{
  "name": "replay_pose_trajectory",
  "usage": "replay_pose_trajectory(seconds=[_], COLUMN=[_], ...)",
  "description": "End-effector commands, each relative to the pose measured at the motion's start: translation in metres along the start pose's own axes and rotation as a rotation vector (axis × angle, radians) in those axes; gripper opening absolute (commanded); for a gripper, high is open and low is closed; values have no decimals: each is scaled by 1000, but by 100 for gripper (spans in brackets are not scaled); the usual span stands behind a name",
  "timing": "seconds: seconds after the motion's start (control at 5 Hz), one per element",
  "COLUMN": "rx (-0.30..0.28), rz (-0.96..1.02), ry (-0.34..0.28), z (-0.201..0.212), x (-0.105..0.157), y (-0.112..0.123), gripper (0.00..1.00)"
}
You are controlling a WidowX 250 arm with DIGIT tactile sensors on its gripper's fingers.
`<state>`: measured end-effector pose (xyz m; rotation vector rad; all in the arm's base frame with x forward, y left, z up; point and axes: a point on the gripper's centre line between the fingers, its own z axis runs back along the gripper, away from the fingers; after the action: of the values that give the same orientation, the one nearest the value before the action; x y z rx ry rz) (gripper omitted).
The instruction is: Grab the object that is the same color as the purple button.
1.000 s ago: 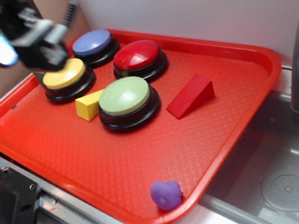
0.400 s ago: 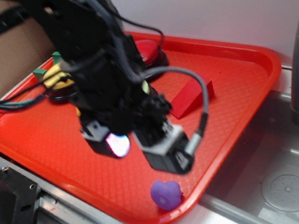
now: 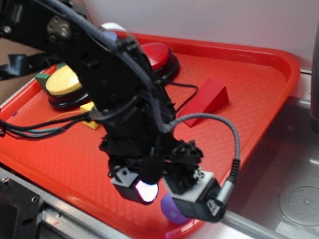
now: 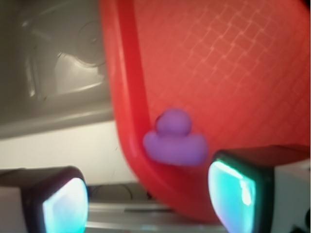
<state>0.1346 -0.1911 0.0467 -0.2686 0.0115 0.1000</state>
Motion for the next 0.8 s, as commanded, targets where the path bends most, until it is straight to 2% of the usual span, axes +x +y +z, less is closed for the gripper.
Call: replay_pose_trajectory(seconds=[0.0, 0.2, 0.4, 0.6], rx=[7, 9, 26, 17], rz=[62, 85, 119, 107], ry=[-22, -23, -47, -45], z=[-7, -9, -13, -14], x=[5, 7, 12, 12], y=[3, 7, 11, 10], gripper=[100, 100, 95, 6])
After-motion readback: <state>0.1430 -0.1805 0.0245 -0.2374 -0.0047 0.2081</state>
